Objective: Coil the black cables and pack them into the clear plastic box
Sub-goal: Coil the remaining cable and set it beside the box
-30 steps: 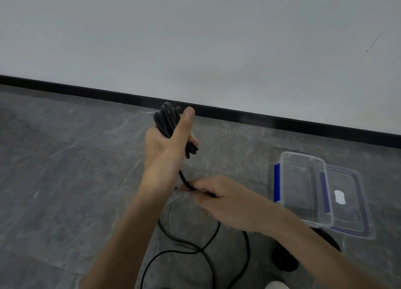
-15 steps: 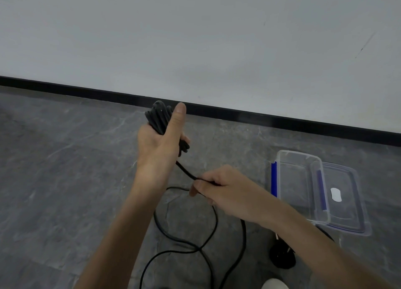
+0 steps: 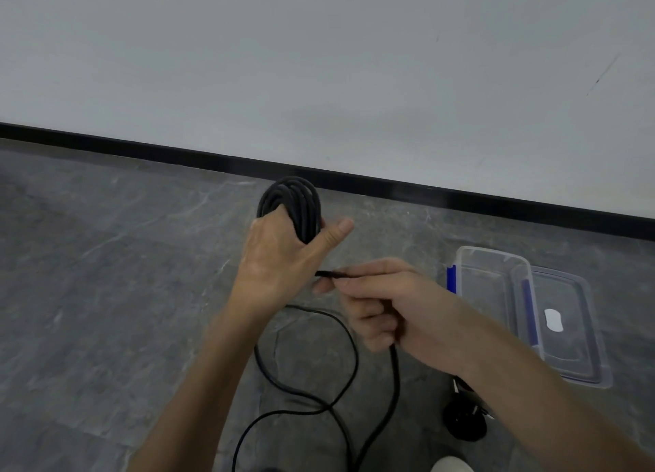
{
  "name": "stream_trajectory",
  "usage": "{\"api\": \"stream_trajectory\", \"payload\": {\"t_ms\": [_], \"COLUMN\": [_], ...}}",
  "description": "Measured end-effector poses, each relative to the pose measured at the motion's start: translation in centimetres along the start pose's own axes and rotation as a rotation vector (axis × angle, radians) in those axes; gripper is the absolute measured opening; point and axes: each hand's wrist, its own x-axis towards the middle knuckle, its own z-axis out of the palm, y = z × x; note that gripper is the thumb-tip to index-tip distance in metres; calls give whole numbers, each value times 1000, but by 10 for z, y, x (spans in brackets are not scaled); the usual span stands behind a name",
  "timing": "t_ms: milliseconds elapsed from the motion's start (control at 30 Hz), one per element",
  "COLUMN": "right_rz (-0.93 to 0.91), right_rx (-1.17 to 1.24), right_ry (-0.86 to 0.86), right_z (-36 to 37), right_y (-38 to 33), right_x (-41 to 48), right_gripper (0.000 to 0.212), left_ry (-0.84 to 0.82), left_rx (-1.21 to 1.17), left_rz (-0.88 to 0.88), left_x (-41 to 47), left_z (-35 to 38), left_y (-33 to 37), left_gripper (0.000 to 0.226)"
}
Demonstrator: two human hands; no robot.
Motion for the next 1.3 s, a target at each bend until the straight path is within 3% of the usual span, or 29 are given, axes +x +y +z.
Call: {"api": "stream_trajectory", "payload": {"t_ms": [133, 233, 467, 533, 600, 667, 700, 900, 1033, 1167, 1300], "right_rz": [-72, -112, -277, -306, -349, -406, -438, -618, -587, -562, -581], "right_rx": [-232, -384, -775, -778, -756, -710, -690, -581, -453, -379, -354], "right_ry": [95, 114, 191, 234, 282, 345, 368, 361, 285, 176, 178], "right_z": [-4, -7, -19, -25, -30, -34, -35, -36, -38, -44, -50], "right_y": [1, 2, -2, -3, -4, -5, -6, -11, -12, -14, -15], "right_x": [3, 3, 0, -1, -1, 0, 0, 1, -1, -8, -9], "right_gripper": [27, 27, 20, 12, 17, 27, 29, 28, 21, 19, 14], "left_ry": [-224, -399, -713, -818, -901, -925, -921, -857, -872, -874, -872], "left_rx": [24, -37, -46, -87, -103, -119, -152, -341, -397, -402, -433], "left_rz": [47, 36, -22, -33, -48, -84, -96, -162, -137, -109, -87], "left_x": [-2, -3, -6, -8, -11, -12, -13, -13, -13, -12, -12], "left_z": [3, 2, 9, 9, 8, 7, 6, 1, -1, -3, -1], "left_y": [-4, -6, -9, -5, 2, 8, 11, 23, 26, 26, 22], "left_gripper": [92, 83, 109, 99, 65, 36, 32, 41, 42, 30, 38]}}
